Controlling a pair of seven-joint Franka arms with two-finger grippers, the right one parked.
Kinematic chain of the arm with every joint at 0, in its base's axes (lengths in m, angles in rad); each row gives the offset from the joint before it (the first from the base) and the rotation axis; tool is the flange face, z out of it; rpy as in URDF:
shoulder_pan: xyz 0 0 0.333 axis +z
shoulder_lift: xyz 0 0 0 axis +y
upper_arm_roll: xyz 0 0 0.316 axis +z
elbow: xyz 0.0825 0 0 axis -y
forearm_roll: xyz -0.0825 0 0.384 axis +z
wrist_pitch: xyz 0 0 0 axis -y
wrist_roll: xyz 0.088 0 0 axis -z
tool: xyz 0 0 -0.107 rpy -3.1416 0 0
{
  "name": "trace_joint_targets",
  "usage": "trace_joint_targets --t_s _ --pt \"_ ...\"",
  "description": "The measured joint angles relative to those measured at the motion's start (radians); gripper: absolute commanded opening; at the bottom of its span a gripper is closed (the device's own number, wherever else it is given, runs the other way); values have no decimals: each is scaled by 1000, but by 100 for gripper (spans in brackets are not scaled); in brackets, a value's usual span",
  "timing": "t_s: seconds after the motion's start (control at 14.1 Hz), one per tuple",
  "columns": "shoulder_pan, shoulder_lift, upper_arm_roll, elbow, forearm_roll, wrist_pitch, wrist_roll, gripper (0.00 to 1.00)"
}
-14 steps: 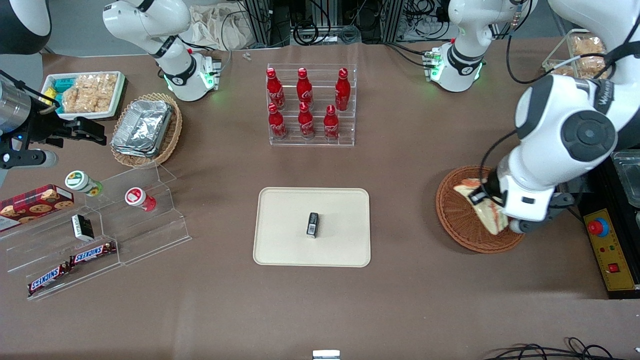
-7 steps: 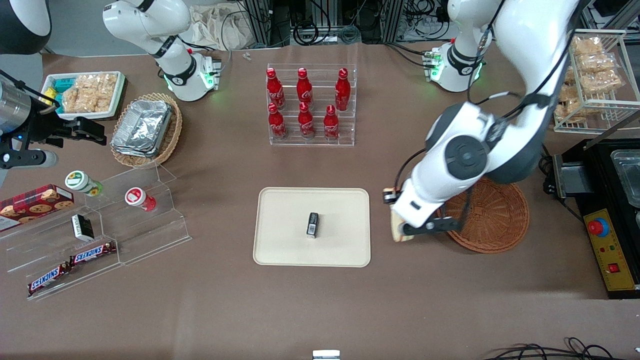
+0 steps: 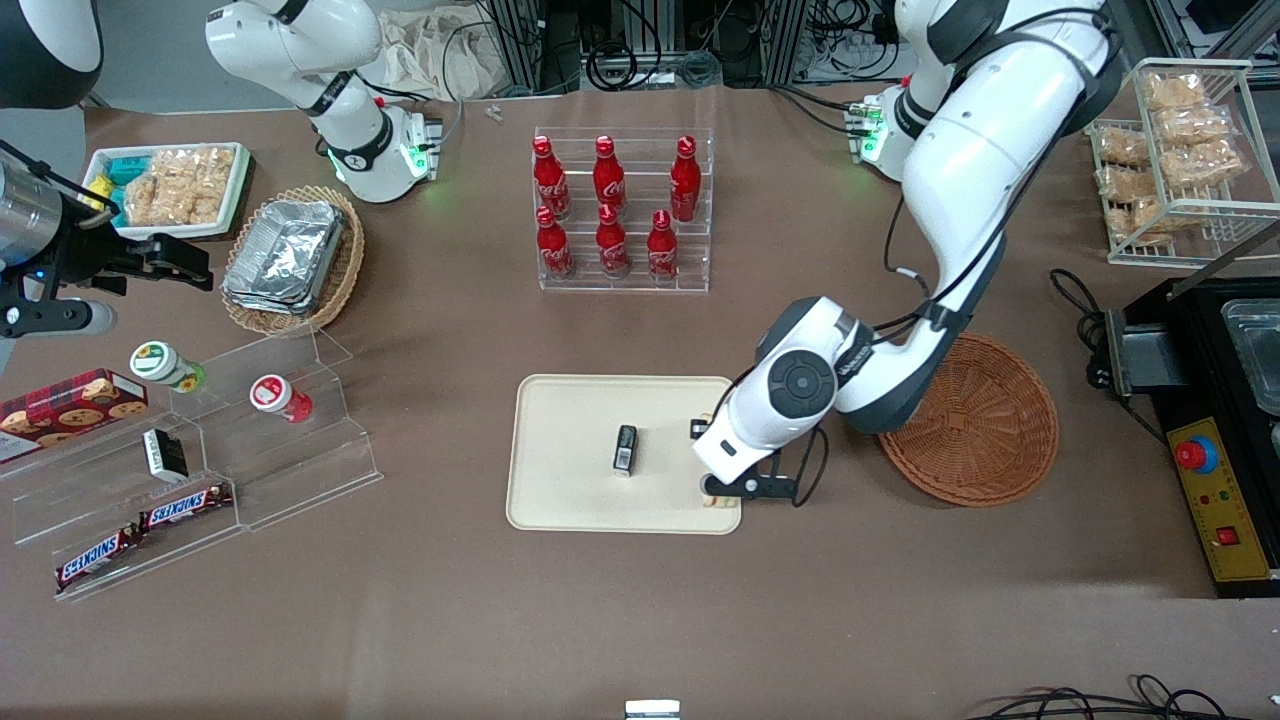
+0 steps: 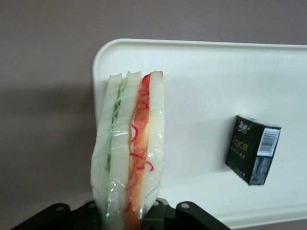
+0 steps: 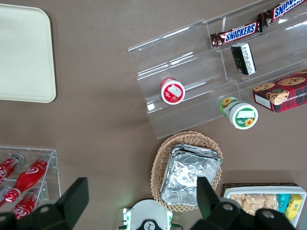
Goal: Place sandwich from basket to tray
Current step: 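Lower the sandwich onto the tray beside the black box and open the left gripper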
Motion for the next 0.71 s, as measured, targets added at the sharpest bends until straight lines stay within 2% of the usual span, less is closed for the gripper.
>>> trace_joint_targets --t_s 0.28,0.35,0.42,0.5,0.71 --pt "-20 46 0 22 59 7 0 2" --pt "-20 55 0 27 75 12 0 26" --pt "-20 63 1 31 82 16 0 76" --pt "-20 67 2 34 82 18 0 100" --pt "-19 67 2 46 82 18 -2 100"
